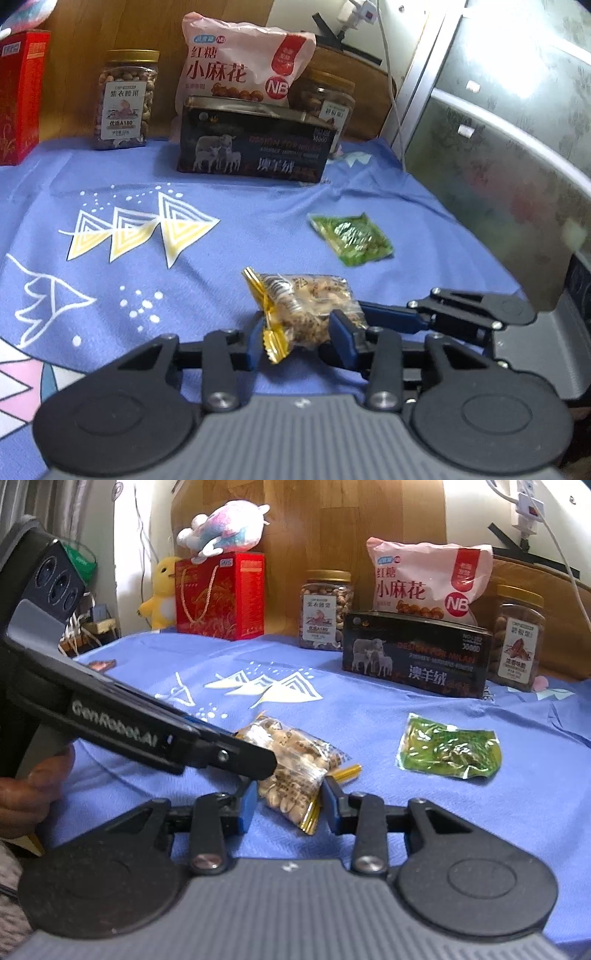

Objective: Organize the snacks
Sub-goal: 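Close the left tool on the yellow-edged nut packet and lift it, then carry the nut packet into the tin box and open the left tool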

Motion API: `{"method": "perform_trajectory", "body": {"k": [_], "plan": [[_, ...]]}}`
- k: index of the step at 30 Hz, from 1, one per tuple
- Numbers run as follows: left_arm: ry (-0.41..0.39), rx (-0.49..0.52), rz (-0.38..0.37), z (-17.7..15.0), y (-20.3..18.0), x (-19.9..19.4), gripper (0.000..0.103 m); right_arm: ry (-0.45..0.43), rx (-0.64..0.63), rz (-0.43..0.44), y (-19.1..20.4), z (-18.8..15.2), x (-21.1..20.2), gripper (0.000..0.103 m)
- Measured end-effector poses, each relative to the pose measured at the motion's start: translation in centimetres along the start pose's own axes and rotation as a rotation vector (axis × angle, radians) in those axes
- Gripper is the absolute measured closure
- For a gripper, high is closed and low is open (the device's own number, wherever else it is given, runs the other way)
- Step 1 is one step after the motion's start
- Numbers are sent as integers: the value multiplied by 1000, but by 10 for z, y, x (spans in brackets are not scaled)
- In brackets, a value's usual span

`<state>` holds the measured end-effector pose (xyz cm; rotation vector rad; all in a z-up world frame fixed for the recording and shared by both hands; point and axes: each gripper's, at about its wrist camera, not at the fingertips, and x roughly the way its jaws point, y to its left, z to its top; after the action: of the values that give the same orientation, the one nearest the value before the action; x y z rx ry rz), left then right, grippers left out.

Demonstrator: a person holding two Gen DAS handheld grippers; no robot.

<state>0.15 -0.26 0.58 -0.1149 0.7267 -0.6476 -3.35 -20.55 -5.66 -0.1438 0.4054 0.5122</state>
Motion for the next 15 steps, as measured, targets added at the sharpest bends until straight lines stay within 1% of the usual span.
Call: {"method": "perform_trajectory", "body": {"k": [2,6,11,15], "plan": [[-24,12,-5,7,-4,-6,67,-28,7,1,-3,5,-5,65],[-69,40,0,28,-14,-12,68,-89,7,-27,-8,19,-11,66],[-132,70,-15,65,-23,-14,69,-173,-19,-79,-20,45,-15,67],[-195,116,-11,93,-34,-17,69,-241,-59,-124,-31,67,-18,67]]}}
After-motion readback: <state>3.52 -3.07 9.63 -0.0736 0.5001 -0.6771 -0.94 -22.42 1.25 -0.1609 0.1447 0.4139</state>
